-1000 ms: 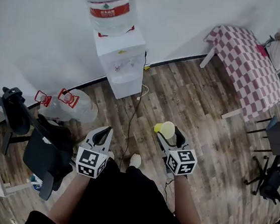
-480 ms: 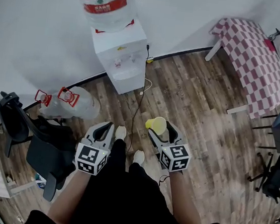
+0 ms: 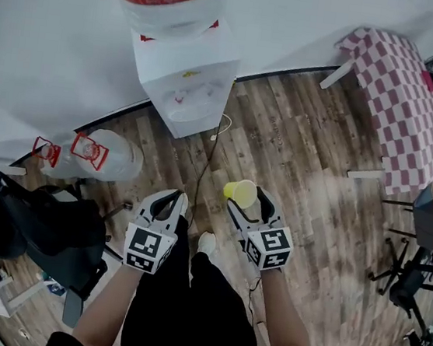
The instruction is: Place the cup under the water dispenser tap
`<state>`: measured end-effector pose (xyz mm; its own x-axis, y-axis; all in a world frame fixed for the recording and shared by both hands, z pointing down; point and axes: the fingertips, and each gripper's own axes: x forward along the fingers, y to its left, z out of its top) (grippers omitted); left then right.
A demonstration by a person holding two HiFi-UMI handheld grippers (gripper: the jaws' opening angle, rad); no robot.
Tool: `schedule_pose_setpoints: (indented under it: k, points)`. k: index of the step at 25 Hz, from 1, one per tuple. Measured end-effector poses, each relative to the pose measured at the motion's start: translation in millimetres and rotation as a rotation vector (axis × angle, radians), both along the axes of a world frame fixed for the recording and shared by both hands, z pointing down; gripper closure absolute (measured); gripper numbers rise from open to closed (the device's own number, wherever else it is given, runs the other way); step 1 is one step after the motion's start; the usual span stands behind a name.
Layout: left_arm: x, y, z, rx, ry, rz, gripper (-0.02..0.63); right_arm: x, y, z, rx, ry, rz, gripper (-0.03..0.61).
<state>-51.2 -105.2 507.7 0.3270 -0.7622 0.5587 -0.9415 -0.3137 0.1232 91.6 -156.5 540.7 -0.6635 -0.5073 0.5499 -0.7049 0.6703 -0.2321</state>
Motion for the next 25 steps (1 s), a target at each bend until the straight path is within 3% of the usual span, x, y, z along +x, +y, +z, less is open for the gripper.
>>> schedule_pose_setpoints:
  k: [11,25]
  points:
    - [-49.1,-112.7,89.8,0.036,0.028,0.062,0.598,-105.7,-125.5,94.7,0.092,0.083,-0.081,0.233]
    - [-75.0,-181.9,210.1,0.071,0.017,0.092,0.598,-152.4,-233.6,233.5,0.130,0.170,-0.084,0.233]
